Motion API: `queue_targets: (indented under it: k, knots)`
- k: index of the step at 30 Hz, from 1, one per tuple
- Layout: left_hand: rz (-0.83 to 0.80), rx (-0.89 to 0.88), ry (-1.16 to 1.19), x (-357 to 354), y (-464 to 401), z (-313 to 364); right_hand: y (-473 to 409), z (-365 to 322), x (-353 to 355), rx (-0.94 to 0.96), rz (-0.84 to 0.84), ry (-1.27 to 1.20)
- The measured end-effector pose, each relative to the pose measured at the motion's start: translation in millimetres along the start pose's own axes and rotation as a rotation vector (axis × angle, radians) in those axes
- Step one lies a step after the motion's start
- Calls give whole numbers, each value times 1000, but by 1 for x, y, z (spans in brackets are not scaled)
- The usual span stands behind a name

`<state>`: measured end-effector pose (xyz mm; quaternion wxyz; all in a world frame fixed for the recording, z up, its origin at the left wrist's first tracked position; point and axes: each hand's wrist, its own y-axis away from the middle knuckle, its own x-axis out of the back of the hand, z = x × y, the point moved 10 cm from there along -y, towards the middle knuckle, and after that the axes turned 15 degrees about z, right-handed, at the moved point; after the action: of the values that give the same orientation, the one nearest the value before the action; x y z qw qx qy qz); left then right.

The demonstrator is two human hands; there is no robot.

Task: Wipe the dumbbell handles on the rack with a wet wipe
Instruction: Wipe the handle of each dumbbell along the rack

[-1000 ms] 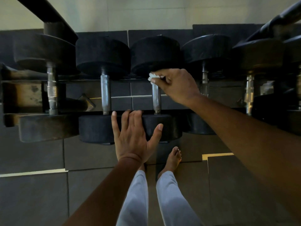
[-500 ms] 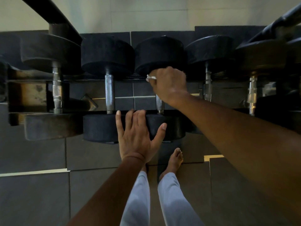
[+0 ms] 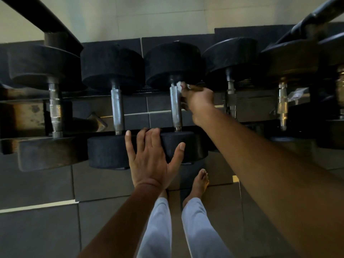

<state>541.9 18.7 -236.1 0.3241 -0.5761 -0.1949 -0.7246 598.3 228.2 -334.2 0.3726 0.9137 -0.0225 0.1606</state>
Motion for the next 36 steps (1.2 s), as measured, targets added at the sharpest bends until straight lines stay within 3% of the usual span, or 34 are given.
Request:
queue_targets:
  k: [5,15,27,36]
  knots:
    - [7,-4,0,0,0,0,3,12,-8,-189,-90,46]
    - [20,-1,-9,0,0,1,10,11,-12,-257,-333,93]
    - [20,-3,-6,-2,0,1,7,15,21,-21,-381,568]
    - [20,-2,-11,-1,0,2,11,19,19,87,-566,882]
